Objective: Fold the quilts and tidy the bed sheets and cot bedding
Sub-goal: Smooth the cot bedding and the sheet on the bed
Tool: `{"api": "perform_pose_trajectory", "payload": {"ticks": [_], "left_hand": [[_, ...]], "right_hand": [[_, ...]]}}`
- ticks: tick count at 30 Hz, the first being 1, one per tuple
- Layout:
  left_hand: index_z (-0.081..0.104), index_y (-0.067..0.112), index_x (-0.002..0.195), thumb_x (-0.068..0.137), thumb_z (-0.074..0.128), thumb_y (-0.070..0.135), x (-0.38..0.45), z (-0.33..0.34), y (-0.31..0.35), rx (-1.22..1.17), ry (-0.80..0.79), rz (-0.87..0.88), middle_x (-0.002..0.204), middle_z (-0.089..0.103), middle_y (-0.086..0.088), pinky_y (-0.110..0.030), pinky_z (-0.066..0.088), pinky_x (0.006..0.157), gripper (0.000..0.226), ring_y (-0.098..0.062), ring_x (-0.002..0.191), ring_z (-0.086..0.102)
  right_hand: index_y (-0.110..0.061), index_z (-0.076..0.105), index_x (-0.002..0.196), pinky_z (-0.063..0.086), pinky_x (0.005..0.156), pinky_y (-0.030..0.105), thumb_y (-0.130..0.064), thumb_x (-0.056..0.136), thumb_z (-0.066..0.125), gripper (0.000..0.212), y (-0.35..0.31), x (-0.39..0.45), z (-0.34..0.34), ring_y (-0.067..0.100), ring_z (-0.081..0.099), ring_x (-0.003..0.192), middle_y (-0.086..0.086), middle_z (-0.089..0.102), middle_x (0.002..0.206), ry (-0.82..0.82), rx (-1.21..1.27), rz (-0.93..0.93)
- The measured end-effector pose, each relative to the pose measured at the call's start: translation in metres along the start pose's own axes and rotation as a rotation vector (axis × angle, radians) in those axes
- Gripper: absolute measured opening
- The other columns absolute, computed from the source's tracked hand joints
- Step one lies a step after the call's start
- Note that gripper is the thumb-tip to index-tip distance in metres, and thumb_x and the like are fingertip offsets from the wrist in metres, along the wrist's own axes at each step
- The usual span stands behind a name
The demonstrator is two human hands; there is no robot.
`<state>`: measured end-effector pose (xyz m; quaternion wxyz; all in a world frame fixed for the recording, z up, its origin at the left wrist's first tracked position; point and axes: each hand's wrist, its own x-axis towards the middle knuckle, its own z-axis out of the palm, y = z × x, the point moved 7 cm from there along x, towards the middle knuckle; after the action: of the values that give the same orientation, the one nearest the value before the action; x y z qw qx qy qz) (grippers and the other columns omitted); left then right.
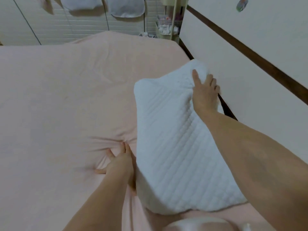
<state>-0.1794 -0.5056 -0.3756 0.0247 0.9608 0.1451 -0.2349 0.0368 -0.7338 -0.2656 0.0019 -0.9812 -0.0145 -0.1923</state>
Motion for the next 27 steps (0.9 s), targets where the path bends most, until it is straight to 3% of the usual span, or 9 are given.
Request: {"api": "perform_pose_trajectory", "payload": {"ticks": [4, 9, 11, 14, 17, 19, 22, 25, 27], "left_hand": [[-0.016, 0.012, 0.151, 0.075, 0.076, 0.048, 0.002, 0.012, -0.007, 0.100, -0.234, -0.038, 0.158, -0.021, -0.009, -0.063, 0.008, 0.110, 0.125, -0.034, 0.146, -0.013], [-0.006, 0.011, 0.153, 0.074, 0.077, 0.047, 0.000, 0.003, -0.002, 0.188, -0.151, 0.061, 0.158, -0.012, -0.020, -0.058, 0.006, 0.116, 0.120, -0.032, 0.148, -0.005], [0.002, 0.008, 0.152, 0.076, 0.078, 0.034, -0.006, -0.007, -0.003, 0.051, -0.060, 0.066, 0.159, 0.003, -0.017, -0.057, 0.009, 0.116, 0.111, -0.034, 0.147, 0.006], [0.033, 0.015, 0.140, 0.085, 0.066, 0.028, -0.032, -0.004, -0.003, -0.028, 0.082, 0.056, 0.145, 0.033, -0.007, -0.056, 0.030, 0.108, 0.066, -0.033, 0.136, 0.029], [0.057, 0.013, 0.118, 0.093, 0.046, 0.016, -0.069, -0.005, 0.004, -0.343, 0.257, 0.012, 0.124, 0.058, -0.011, -0.040, 0.045, 0.091, 0.027, -0.032, 0.115, 0.052], [0.062, 0.004, 0.111, 0.095, 0.043, 0.016, -0.087, -0.007, 0.011, -0.776, 0.247, -0.087, 0.118, 0.063, -0.017, -0.035, 0.046, 0.086, 0.028, -0.034, 0.108, 0.057], [0.043, 0.002, 0.134, 0.093, 0.054, 0.039, -0.113, 0.002, 0.040, -1.263, 0.035, -0.175, 0.131, 0.053, -0.017, -0.045, 0.047, 0.094, 0.056, -0.036, 0.116, 0.053], [0.051, 0.009, 0.124, 0.085, 0.068, 0.026, -0.130, -0.005, 0.058, -1.367, 0.113, -0.123, 0.118, 0.062, -0.012, -0.037, 0.053, 0.075, 0.046, -0.029, 0.097, 0.061], [0.054, 0.009, 0.122, 0.085, 0.067, 0.021, -0.134, -0.008, 0.065, -1.321, 0.181, -0.073, 0.116, 0.063, -0.012, -0.038, 0.053, 0.083, 0.042, -0.029, 0.100, 0.061]], "right_hand": [[-0.021, 0.004, 0.154, 0.000, 0.116, 0.052, -0.038, 0.103, 0.022, 0.056, 0.002, -0.040, 0.037, 0.036, -0.006, 0.146, 0.023, -0.008, 0.158, -0.309, -0.004, 0.045], [-0.033, 0.001, 0.153, -0.008, 0.118, 0.044, -0.052, 0.100, 0.012, 0.058, -0.018, -0.104, 0.029, 0.018, -0.008, 0.148, 0.001, -0.006, 0.162, -0.456, 0.080, -0.267], [-0.036, 0.009, 0.152, -0.002, 0.118, 0.045, -0.061, 0.097, 0.020, 0.062, 0.014, -0.128, 0.011, 0.020, -0.001, 0.148, 0.001, 0.000, 0.162, -0.432, 0.128, -0.157], [-0.040, 0.010, 0.151, 0.022, 0.112, 0.049, -0.078, 0.084, 0.032, 0.080, 0.074, -0.168, -0.018, 0.034, 0.024, 0.141, 0.011, 0.018, 0.158, -0.471, 0.257, 0.202], [-0.038, 0.005, 0.152, 0.030, 0.107, 0.047, -0.084, 0.076, 0.038, 0.094, 0.097, -0.201, -0.032, 0.034, 0.034, 0.137, 0.007, 0.031, 0.154, -0.536, 0.370, 0.350], [-0.033, 0.011, 0.152, 0.032, 0.109, 0.044, -0.082, 0.073, 0.047, 0.100, 0.107, -0.217, -0.038, 0.029, 0.038, 0.136, 0.000, 0.035, 0.152, -0.550, 0.497, 0.414], [-0.025, 0.030, 0.146, 0.042, 0.099, 0.037, -0.058, 0.076, 0.068, 0.087, 0.111, -0.229, -0.044, 0.021, 0.053, 0.116, -0.001, 0.051, 0.137, -0.559, 0.791, 0.487], [-0.022, 0.044, 0.136, 0.039, 0.081, 0.027, -0.032, 0.081, 0.070, 0.062, 0.104, -0.207, -0.070, 0.017, 0.054, 0.097, 0.000, 0.059, 0.125, -0.412, 0.723, 0.282], [-0.022, 0.044, 0.137, 0.042, 0.088, 0.033, -0.031, 0.084, 0.066, 0.058, 0.111, -0.199, -0.078, 0.026, 0.053, 0.110, 0.006, 0.056, 0.127, -0.330, 0.600, 0.205]]}}
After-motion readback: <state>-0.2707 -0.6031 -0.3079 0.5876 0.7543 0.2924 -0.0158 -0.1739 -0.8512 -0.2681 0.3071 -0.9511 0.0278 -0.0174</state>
